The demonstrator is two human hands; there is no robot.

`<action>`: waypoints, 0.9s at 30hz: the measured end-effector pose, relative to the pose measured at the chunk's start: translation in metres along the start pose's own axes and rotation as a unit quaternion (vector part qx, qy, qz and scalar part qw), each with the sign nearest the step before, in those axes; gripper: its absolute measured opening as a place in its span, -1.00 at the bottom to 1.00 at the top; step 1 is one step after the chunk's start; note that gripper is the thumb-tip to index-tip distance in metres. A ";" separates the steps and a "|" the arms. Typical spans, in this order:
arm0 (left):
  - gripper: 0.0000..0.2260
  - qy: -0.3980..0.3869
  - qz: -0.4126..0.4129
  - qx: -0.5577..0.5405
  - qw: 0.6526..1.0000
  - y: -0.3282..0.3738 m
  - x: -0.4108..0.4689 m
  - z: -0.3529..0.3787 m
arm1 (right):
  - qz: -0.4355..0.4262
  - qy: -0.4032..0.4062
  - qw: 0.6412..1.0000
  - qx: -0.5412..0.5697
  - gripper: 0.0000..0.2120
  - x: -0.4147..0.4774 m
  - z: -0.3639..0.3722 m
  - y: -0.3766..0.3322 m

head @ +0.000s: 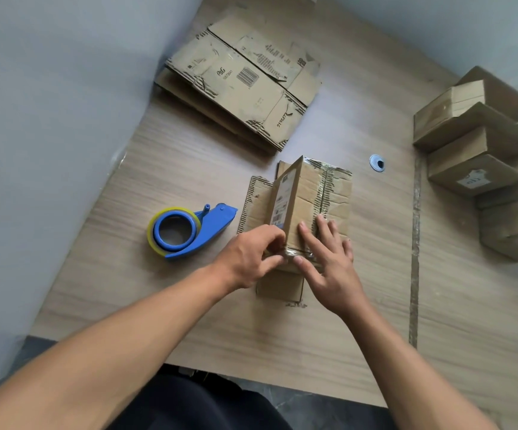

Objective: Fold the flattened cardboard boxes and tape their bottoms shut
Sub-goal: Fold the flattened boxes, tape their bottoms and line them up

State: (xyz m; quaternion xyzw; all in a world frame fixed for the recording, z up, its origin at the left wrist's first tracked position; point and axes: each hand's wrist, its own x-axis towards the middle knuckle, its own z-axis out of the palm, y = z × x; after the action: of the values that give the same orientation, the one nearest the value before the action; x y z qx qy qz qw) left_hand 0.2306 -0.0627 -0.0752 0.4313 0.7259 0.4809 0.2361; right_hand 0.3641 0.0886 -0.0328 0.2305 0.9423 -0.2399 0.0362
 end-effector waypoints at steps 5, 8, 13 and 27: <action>-0.80 0.005 -0.027 0.038 0.999 0.005 0.008 0.001 | 0.018 -0.015 0.999 0.032 -0.43 0.001 -0.006 -0.004; -0.80 0.015 -0.070 0.006 0.997 0.006 0.006 0.006 | 0.026 -0.019 0.998 0.059 -0.48 0.002 -0.012 -0.009; -0.87 0.100 -0.126 -0.036 0.986 0.018 -0.011 0.018 | 0.169 0.230 0.922 0.263 -0.43 -0.001 -0.013 -0.005; -0.44 0.185 -0.248 -0.054 0.949 0.058 0.025 0.042 | 0.300 0.213 0.853 0.369 -0.31 -0.033 0.035 -0.036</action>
State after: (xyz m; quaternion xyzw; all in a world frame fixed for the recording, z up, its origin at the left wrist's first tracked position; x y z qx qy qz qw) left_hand 0.2724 -0.0114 -0.0389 0.1272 0.8137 0.5173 0.2324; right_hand 0.3758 0.0300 -0.0420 0.5444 0.6541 -0.4922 -0.1831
